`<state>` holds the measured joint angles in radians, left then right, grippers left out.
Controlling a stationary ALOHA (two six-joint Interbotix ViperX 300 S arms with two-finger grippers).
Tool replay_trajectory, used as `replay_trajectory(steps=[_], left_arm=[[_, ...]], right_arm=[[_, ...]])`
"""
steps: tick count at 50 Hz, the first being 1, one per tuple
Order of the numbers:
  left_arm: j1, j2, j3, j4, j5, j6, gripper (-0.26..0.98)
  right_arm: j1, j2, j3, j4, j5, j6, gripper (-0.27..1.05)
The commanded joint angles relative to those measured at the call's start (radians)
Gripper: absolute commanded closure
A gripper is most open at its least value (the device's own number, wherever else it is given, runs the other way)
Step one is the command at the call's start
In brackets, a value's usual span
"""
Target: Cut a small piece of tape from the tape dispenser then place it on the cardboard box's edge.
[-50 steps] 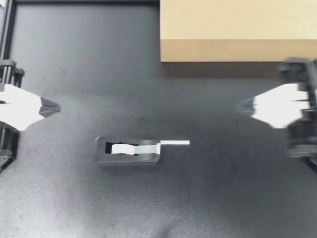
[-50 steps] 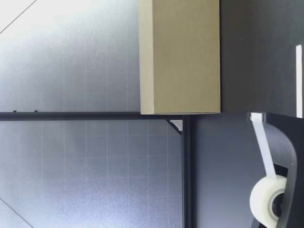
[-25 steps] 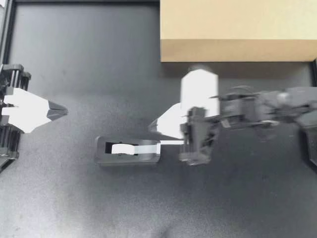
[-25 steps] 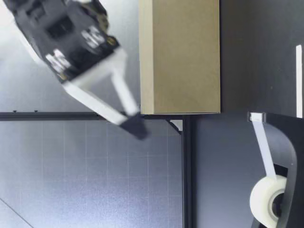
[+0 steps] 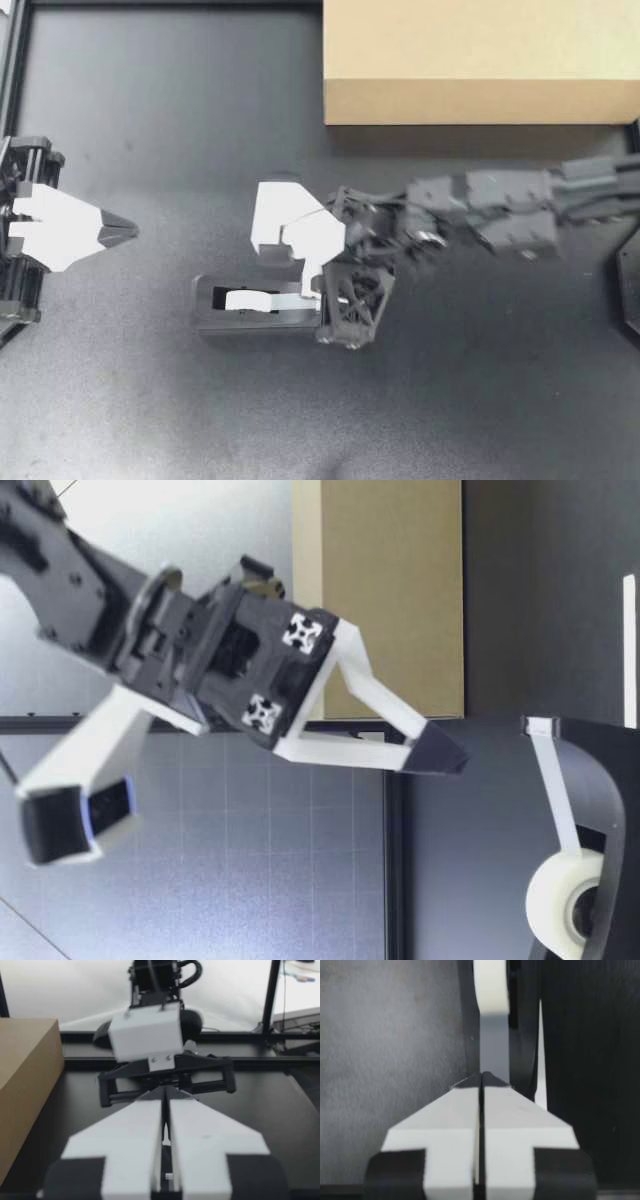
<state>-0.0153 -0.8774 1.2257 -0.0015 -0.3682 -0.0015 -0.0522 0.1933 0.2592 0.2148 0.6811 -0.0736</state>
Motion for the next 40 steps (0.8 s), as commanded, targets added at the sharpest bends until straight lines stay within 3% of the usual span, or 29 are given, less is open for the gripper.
replay_trajectory(steps=[1,15,21,30,40], left_arm=[[-0.002,0.005,-0.011,-0.002,-0.009,-0.002,0.85],[-0.002,0.006,-0.003,-0.002,-0.009,-0.006,0.85],[-0.003,0.005,-0.003,-0.002,-0.011,-0.006,0.85],[-0.003,0.005,-0.002,-0.002,-0.009,-0.005,0.85],[-0.002,0.006,0.011,-0.002,-0.011,-0.006,0.85]], right_arm=[[-0.051,0.009,-0.064,0.133,0.071,-0.089,0.9],[-0.224,0.115,-0.156,0.52,0.282,-0.367,0.83],[-0.249,0.166,-0.193,0.558,0.347,-0.399,0.69],[-0.252,0.229,-0.245,0.557,0.379,-0.397,0.33],[-0.252,0.268,-0.264,0.566,0.407,-0.396,0.32]])
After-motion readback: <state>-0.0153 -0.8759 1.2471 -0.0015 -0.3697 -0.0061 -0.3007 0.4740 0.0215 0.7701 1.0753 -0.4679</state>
